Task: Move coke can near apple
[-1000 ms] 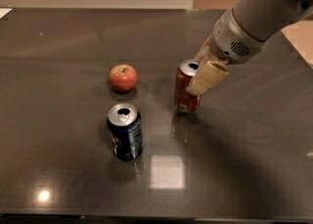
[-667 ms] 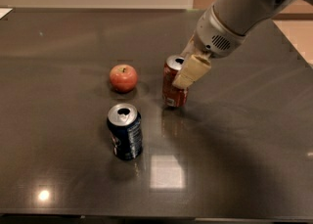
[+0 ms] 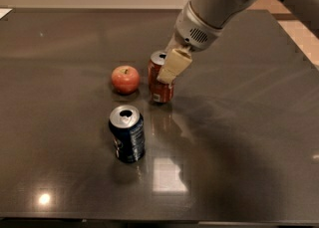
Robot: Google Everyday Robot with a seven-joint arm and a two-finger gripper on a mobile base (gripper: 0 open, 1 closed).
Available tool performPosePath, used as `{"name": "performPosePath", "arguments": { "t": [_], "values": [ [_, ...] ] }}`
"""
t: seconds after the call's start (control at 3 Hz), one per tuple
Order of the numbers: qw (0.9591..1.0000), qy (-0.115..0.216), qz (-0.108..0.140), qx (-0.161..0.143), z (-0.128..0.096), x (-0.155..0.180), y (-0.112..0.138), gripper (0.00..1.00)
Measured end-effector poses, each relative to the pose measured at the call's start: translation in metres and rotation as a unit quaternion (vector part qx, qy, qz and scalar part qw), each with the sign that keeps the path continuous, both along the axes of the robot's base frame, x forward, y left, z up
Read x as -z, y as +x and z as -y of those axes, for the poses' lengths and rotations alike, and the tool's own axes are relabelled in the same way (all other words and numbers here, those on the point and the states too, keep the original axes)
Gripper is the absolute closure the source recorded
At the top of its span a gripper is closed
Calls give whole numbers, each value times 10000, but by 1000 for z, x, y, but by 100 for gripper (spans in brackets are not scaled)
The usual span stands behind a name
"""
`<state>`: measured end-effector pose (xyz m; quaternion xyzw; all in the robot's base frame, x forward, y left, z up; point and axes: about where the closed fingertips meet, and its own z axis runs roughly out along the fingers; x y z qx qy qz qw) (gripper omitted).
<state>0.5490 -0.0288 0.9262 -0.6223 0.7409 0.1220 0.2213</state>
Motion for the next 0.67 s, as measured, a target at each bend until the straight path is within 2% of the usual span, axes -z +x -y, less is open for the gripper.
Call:
{"name": "performPosePath", "arguments": {
  "t": [0.67],
  "values": [
    [9998, -62, -165, -107, -15, 12, 9, 35]
  ]
}}
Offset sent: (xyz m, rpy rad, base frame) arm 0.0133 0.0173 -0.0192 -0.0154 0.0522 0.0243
